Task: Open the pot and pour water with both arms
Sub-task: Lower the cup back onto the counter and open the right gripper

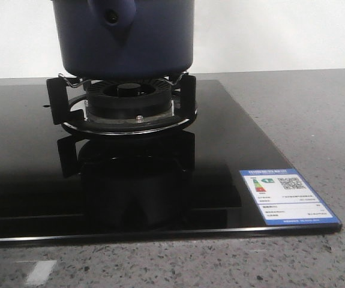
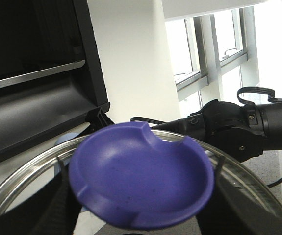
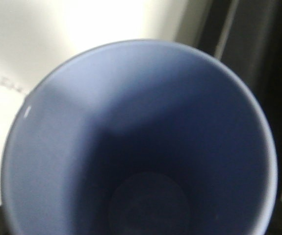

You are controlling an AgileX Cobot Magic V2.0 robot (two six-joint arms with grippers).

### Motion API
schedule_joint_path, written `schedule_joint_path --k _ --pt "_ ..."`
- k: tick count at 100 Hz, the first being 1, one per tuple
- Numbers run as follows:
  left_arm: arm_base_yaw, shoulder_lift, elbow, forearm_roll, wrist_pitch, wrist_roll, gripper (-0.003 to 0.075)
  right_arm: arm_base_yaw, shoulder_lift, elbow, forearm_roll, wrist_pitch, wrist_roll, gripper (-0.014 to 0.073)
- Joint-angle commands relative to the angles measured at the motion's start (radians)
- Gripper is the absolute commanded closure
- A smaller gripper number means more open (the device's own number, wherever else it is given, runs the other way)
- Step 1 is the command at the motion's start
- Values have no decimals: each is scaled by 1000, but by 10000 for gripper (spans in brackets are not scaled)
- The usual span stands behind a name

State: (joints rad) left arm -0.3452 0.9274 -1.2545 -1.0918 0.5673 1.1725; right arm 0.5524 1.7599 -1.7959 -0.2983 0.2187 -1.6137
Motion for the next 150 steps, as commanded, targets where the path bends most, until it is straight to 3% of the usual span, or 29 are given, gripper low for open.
schedule_joint_path --k 1,22,42,69,93,104,124,150 --pt "-6 -15 -40 -52 -58 -12 489 -1 -51 -29 -16 -37 -8 305" --pt "-6 -15 -40 -52 -56 -12 489 -1 -51 -21 54 64 43 305" --pt "-6 -15 -40 -52 -43 -12 489 -1 -75 -21 298 72 337 305" --pt "-6 -15 -40 -50 7 -12 489 -27 -215 -21 336 239 693 305" --pt "-6 -6 -40 -52 9 -12 489 -215 -325 -11 392 483 985 305" --pt "-6 4 -34 -64 12 -12 489 -329 -379 94 552 451 997 305" --pt "-6 10 8 -102 23 -12 489 -471 -444 387 688 322 997 305" --pt "-6 10 39 -106 34 -12 489 -481 -450 827 832 -9 997 305"
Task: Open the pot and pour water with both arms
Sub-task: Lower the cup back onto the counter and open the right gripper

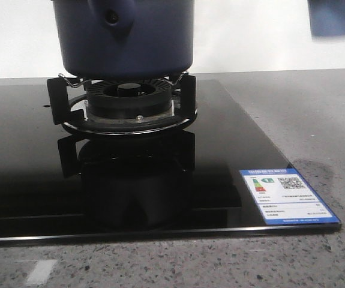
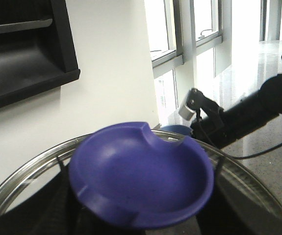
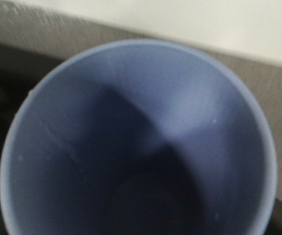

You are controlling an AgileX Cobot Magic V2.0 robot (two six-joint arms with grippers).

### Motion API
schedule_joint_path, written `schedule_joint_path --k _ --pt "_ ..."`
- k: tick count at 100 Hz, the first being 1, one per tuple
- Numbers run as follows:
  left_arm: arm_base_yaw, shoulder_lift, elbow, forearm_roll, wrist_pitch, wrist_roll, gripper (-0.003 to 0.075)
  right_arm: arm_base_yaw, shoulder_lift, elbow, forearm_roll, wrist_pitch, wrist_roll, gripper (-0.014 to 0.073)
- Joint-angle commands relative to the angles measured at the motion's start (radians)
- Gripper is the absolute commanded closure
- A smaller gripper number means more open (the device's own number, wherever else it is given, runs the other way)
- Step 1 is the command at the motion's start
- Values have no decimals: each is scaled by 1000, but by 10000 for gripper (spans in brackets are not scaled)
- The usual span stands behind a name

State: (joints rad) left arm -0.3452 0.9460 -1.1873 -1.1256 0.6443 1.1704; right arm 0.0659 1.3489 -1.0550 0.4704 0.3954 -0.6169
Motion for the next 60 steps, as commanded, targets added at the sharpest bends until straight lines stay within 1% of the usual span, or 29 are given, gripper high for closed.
schedule_joint_path --k 1,11,16,29,34,39,44,49,56,60 --pt "-6 -8 -28 -72 -43 -10 489 5 -39 95 68 -194 0 305" --pt "-6 -8 -28 -72 -43 -10 489 16 -39 192 107 -298 0 305" --pt "-6 -8 -28 -72 -43 -10 489 16 -39 223 119 -326 0 305" --pt "-6 -8 -28 -72 -45 -10 489 16 -39 238 147 -317 0 300" --pt "-6 -8 -28 -72 -45 -10 489 16 -39 238 165 -317 0 280" --pt "-6 -8 -28 -72 -45 -10 489 16 -39 238 180 -321 0 228" --pt "-6 -6 -28 -72 -45 -10 489 16 -39 238 190 -321 0 146" --pt "-6 -4 -28 -72 -43 -10 489 16 -41 238 197 -317 0 40" --pt "-6 -2 -28 -72 -39 -10 489 16 -48 234 203 -314 0 -72" --pt "-6 0 -28 -72 -36 -10 489 16 -63 232 203 -314 0 -70"
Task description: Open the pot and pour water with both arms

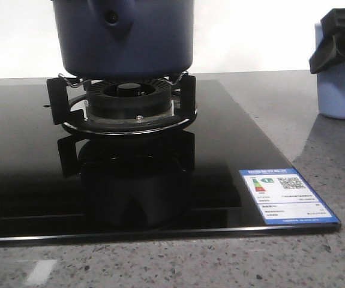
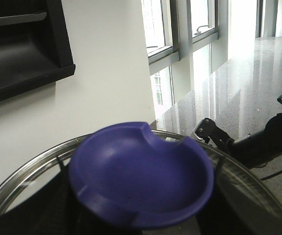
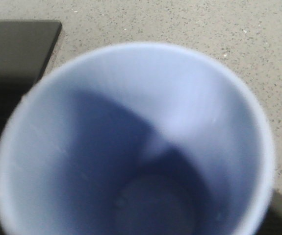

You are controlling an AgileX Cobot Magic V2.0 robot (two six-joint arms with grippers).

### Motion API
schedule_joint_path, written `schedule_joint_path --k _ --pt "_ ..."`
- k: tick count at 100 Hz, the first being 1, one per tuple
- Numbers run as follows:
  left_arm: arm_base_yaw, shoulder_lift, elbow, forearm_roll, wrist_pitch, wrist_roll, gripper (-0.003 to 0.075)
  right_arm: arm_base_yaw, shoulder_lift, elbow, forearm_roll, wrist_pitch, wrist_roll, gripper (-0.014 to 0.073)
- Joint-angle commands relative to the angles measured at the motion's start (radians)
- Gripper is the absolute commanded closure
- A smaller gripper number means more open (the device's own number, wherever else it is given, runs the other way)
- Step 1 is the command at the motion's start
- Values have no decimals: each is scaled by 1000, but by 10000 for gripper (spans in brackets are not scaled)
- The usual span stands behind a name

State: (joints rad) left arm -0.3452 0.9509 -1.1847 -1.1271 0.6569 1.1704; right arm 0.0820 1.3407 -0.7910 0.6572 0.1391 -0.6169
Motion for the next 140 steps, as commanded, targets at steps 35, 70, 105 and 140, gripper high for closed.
schedule_joint_path --k 35,70,105,140 --pt "-6 58 -30 -70 -56 5 489 0 -296 -106 19 78 0 -52" --pt "-6 272 -30 -311 -74 237 489 0 -540 -120 45 262 0 510" --pt "-6 443 -39 -370 -76 343 489 0 -666 -120 69 376 0 658" --pt "-6 512 -73 -368 -147 343 489 0 -677 -120 98 396 0 658"
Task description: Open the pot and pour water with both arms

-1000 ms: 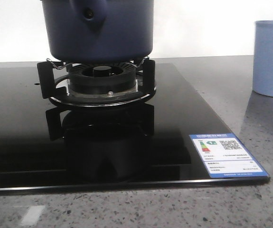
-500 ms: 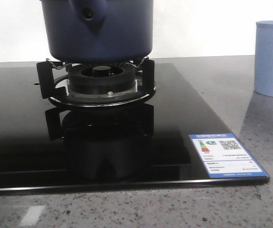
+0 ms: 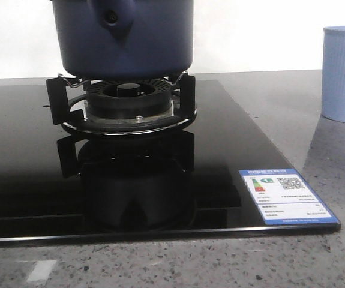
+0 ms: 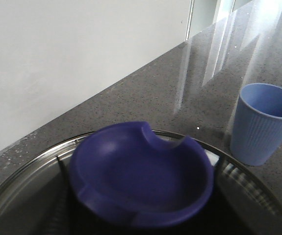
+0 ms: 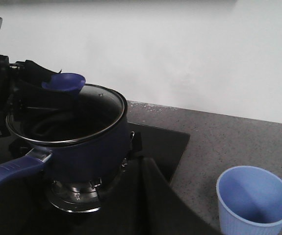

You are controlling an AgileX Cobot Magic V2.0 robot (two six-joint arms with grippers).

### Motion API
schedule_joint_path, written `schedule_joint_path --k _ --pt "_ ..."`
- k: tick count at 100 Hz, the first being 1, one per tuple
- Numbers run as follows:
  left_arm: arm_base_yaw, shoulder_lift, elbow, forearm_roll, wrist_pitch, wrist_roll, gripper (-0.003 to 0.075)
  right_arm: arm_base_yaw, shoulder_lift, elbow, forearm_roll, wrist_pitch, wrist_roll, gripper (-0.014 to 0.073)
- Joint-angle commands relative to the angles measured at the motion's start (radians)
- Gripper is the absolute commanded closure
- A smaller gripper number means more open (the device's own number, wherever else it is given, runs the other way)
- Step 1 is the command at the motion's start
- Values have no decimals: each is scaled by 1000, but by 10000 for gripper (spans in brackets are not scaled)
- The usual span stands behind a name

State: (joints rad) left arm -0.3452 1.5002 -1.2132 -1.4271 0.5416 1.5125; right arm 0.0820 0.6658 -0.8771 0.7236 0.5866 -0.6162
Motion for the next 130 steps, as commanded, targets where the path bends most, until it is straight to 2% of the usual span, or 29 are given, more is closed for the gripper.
schedule_joint_path --k 1,35,42,54,59,65,79,86,95,106,119,130 --pt "-6 -38 -44 -68 -33 1 489 0 -2 -34 32 -52 0 658" --pt "-4 -27 -44 -62 -29 1 482 0 -2 -34 32 -52 0 658" --pt "-4 -26 -44 -62 -29 1 426 0 -2 -34 32 -51 0 658" --pt "-6 -26 -44 -62 -62 1 209 0 -2 -34 32 -49 0 658" --pt "-6 -26 -44 -62 -67 1 158 0 -2 -34 32 -49 0 658" --pt "-4 -31 -44 -66 -67 1 143 0 -2 -34 32 -49 0 658" --pt "-4 -82 -47 -70 -67 1 160 0 -2 -34 32 -48 0 658" --pt "-4 -136 -47 -70 -67 -1 194 0 -2 -34 32 -47 0 658" --pt "-4 -238 -35 -70 -124 -32 294 2 -11 -34 32 -34 -25 658" --pt "-4 -405 25 -70 -219 -60 411 27 -59 -18 32 -22 -138 657" --pt "-4 -628 181 -70 -296 -62 525 52 -162 56 32 -45 -202 657" --pt "-4 -819 354 -68 -333 -62 692 53 -266 161 25 -92 -204 658"
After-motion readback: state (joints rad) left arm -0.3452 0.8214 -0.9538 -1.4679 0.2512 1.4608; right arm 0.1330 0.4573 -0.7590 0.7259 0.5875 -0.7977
